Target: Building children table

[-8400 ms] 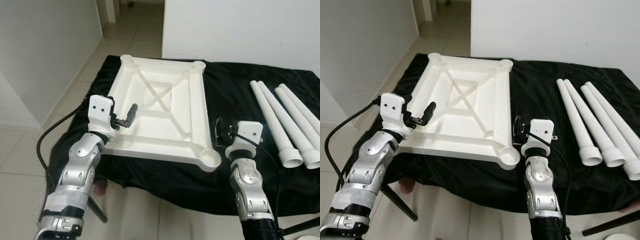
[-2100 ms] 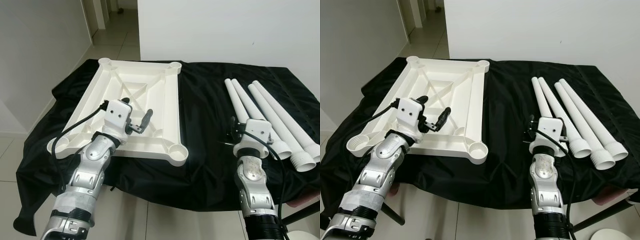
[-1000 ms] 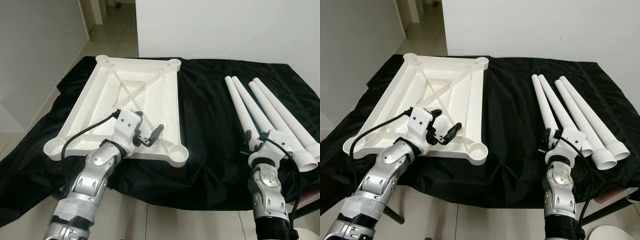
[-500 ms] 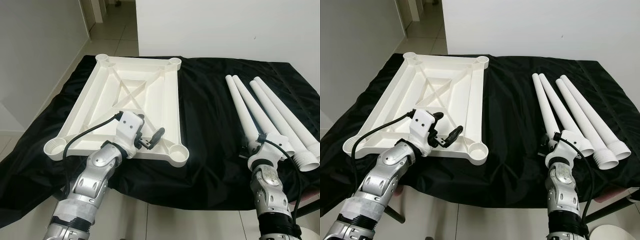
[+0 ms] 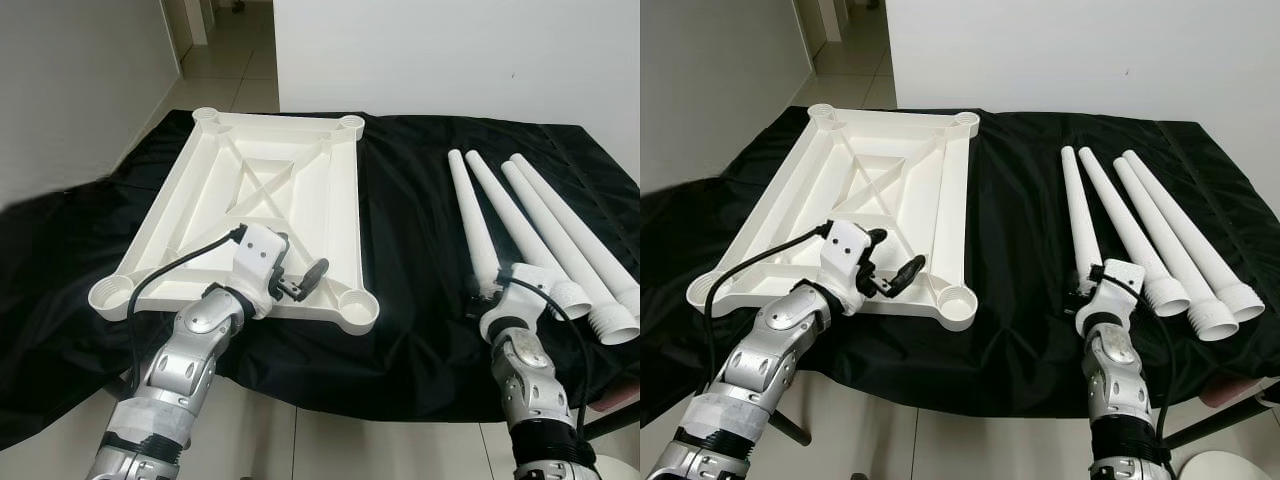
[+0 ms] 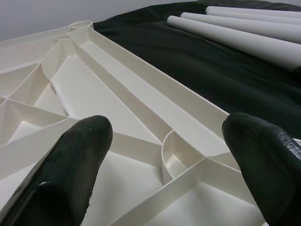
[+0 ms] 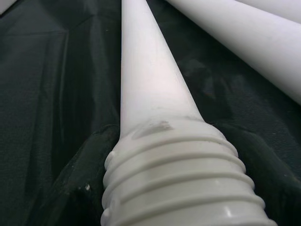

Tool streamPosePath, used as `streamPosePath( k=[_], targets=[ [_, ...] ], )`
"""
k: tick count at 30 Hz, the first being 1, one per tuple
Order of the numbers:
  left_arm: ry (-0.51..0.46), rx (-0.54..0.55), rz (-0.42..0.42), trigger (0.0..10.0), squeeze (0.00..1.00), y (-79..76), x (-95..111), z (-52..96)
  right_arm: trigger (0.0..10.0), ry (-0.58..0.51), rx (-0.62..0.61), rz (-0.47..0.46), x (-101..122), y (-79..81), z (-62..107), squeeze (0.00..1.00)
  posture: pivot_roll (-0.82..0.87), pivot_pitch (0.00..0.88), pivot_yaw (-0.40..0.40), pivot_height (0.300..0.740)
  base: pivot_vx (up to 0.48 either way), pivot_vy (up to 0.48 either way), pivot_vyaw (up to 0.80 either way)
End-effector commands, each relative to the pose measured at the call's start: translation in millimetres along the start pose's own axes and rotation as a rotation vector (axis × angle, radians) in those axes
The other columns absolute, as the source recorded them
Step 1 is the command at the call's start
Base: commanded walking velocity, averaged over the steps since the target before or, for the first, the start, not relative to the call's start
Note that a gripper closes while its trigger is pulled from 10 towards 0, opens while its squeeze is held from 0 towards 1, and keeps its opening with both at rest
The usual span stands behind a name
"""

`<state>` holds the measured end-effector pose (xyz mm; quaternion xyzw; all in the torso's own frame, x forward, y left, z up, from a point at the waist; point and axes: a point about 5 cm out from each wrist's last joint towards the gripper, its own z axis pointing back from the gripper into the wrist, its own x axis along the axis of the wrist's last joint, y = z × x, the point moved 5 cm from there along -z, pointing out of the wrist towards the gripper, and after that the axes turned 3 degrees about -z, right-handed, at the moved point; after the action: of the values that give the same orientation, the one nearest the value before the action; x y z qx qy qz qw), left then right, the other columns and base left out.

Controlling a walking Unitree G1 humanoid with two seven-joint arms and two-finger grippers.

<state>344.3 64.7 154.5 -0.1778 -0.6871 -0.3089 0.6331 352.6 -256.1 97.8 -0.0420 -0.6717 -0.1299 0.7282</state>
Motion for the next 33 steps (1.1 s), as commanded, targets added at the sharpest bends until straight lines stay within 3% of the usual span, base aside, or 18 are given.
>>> streamPosePath(
  k=[1,8,9,13,16,20,22,23,24,25,27,28,29,33],
  targets=[
    [0.003,-0.017,0.003,10.0,0.0,-1.1,3,-0.5,0.0,0.047,0.014,-0.019,-11,2.4,1.1,0.0,0.02,0.052,0.024,0.74,0.0,0.0,0.0],
    [0.015,0.036,-0.032,10.0,0.0,6.8,1,1.9,0.0,0.079,0.052,-0.057,-19,10.9,4.7,0.0,0.03,0.059,0.022,0.74,0.0,0.0,0.0],
    [0.015,0.044,-0.001,10.0,0.0,9.0,2,1.6,10.0,0.071,0.056,-0.048,-18,12.6,4.9,0.0,0.02,0.066,0.023,0.74,0.0,0.0,0.0],
    [-0.037,0.07,0.187,10.0,0.0,20.7,13,-0.1,10.0,0.001,0.065,0.072,-7,22.2,5.1,0.0,0.03,0.072,0.019,0.74,0.0,0.0,0.0],
    [-0.041,0.069,0.249,10.0,0.0,25.8,17,0.3,10.0,-0.053,0.068,0.127,2,28.3,5.3,0.0,0.03,0.073,0.02,0.74,0.0,0.0,0.0],
    [-0.083,-0.023,0.299,10.0,0.0,22.7,25,3.1,10.0,-0.078,0.193,0.048,13,46.4,7.2,0.0,0.03,0.071,0.016,0.74,0.0,0.0,0.0],
    [-0.105,-0.056,0.344,10.0,0.0,24.0,32,3.2,10.0,-0.202,0.241,0.045,38,53.9,11.1,0.0,0.03,0.068,0.013,0.74,0.0,0.0,0.0],
    [-0.105,-0.056,0.344,10.0,0.0,24.0,32,3.2,10.0,-0.202,0.241,0.045,38,53.9,11.1,0.0,0.03,0.068,0.013,0.74,0.0,0.0,0.0],
    [-0.115,-0.089,0.376,10.0,0.0,23.8,37,2.6,10.0,-0.289,0.262,0.004,57,58.0,14.5,0.0,0.03,0.058,0.011,0.74,0.0,0.0,0.0],
    [-0.115,-0.089,0.376,10.0,0.0,23.8,37,2.6,10.0,-0.289,0.262,0.004,57,58.0,14.5,0.0,0.03,0.058,0.011,0.74,0.0,0.0,0.0],
    [-0.128,-0.158,0.433,10.0,0.0,22.4,45,0.9,10.0,-0.423,0.297,-0.01,85,66.5,22.5,0.0,0.03,0.053,0.011,0.74,0.0,0.0,0.0],
    [-0.128,-0.158,0.433,10.0,0.0,22.4,45,0.9,10.0,-0.423,0.297,-0.01,85,66.5,22.5,0.0,0.03,0.053,0.011,0.74,0.0,0.0,0.0],
    [-0.15,-0.232,0.509,10.0,0.0,21.2,56,-1.6,10.0,-0.494,0.371,-0.006,97,83.4,31.3,0.0,0.03,0.035,0.01,0.74,0.0,0.0,0.0],
    [-0.169,-0.3,0.582,10.0,0.0,20.0,66,-4.3,10.0,-0.524,0.441,0.009,102,98.4,38.3,0.0,0.03,0.033,0.01,0.74,0.0,0.0,0.0]
  ],
)
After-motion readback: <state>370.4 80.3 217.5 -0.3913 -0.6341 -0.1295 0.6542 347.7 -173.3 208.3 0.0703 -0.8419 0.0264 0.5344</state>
